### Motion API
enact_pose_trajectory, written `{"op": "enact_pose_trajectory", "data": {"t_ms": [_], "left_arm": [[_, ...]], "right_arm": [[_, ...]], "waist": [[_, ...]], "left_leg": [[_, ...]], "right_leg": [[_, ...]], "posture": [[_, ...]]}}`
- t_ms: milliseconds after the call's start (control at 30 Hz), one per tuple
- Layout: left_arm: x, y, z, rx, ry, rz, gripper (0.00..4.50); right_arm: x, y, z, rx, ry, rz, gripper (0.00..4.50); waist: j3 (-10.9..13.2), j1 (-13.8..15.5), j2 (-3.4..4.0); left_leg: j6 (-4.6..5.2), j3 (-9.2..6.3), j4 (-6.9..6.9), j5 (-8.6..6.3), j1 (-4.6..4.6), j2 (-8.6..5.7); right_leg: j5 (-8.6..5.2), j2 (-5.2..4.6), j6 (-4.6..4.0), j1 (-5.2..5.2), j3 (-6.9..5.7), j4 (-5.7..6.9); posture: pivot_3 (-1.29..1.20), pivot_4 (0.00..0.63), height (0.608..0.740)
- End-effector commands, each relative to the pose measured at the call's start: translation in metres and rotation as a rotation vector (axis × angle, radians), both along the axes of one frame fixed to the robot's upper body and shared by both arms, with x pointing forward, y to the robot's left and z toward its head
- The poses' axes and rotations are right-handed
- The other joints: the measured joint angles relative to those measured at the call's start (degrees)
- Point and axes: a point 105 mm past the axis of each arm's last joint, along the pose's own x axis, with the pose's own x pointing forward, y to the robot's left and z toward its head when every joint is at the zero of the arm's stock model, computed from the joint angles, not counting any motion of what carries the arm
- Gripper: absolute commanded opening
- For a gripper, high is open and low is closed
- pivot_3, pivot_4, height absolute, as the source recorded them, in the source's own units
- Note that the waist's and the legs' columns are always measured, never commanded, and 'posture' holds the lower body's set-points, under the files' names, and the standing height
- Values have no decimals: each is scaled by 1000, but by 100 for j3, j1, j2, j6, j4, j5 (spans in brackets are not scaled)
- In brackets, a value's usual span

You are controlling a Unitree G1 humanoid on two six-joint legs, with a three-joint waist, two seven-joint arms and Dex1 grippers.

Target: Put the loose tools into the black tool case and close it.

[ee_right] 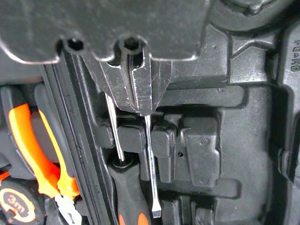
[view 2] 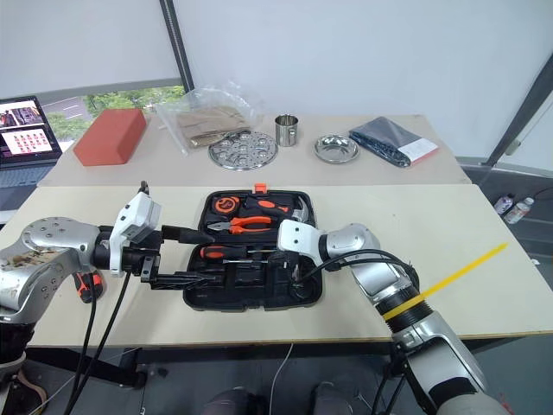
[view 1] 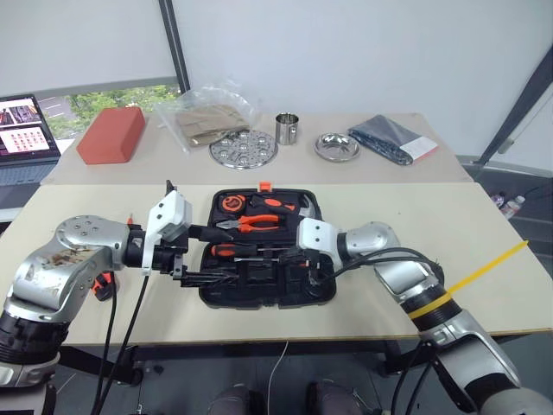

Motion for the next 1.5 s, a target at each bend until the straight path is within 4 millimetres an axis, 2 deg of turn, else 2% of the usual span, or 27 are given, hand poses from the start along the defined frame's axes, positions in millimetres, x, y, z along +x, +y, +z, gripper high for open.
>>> {"op": "enact_pose_trajectory", "data": {"t_ms": [33,133,200,333,467,500,567,700,800,967,1100,1300,1400,1500], "left_arm": [[2,11,4,-26,-26,109,4500],[1,43,0,-105,-43,399,4500],[-6,63,-4,-130,-54,561,4500],[-28,108,-16,-144,-67,860,4500],[-58,165,-28,-147,-48,1215,4500],[-61,173,-29,-152,-43,1272,4500],[-57,181,-27,-159,-34,1324,4500],[-24,177,-27,-115,38,1301,4500],[-5,178,-28,-86,91,1318,4500],[47,178,-30,-47,149,1346,4500],[78,177,-39,-9,166,1363,4500],[112,179,-54,-9,219,1415,4500],[125,173,-58,-20,248,1413,4500],[133,171,-62,4,253,1414,3720]], "right_arm": [[-3,2,32,202,41,-10,81],[-26,-6,89,423,127,73,746],[-36,-13,107,479,162,97,1473],[-49,-27,121,498,200,101,2799],[-60,-40,115,470,219,89,4147],[-62,-41,113,464,223,83,4472],[-65,-42,110,463,231,81,4472],[-68,-38,104,451,219,74,4472],[-69,-36,104,452,193,60,4472],[-78,-39,104,474,163,12,4472],[-85,-45,103,486,141,-47,4472],[-97,-50,98,490,110,-140,4472],[-100,-52,102,492,87,-169,4472],[-100,-55,108,507,66,-199,4500]], "waist": [[3,0,0],[12,-29,12],[10,-15,6],[7,8,-4],[8,38,-6],[10,56,-9],[13,109,-14],[15,221,-22],[11,225,-29],[13,192,-49],[12,155,-57],[14,139,-80],[14,157,-82],[13,173,-84]], "left_leg": [[-2,0,-2,1,-3,1],[13,-1,-3,11,-18,5],[38,-4,-2,25,-42,20],[27,-20,-5,19,-63,33],[8,-18,-7,7,-75,34],[5,-17,-6,4,-75,34],[-18,-19,-4,-15,-81,31],[-42,-23,0,7,-78,22],[-43,-18,1,14,-72,16],[-40,-14,-5,23,-90,10],[-5,-12,-11,43,-96,10],[7,-1,-17,49,-99,10],[6,2,-16,49,-95,10],[-1,0,-16,44,-91,8]], "right_leg": [[2,-1,-4,-5,3,0],[9,-2,-15,-26,8,7],[11,-12,-18,-49,15,5],[12,-11,-20,-65,-8,-4],[10,-19,-23,-71,-7,-16],[10,-23,-23,-71,-6,-19],[13,-39,-30,-73,-8,-16],[21,-45,-40,-78,-19,-9],[25,-34,-17,-80,-26,-8],[47,-2,-43,-90,-19,9],[44,9,-40,-92,-27,3],[41,15,-34,-91,-27,-8],[39,9,-32,-93,-24,-13],[39,-2,-32,-91,-23,-6]], "posture": [[0,150,734],[0,150,734],[0,150,734],[0,150,734],[0,150,734],[0,150,734],[0,150,734],[0,150,734],[0,150,734],[0,150,734],[0,150,734],[0,150,734],[0,150,734],[0,150,734]]}}
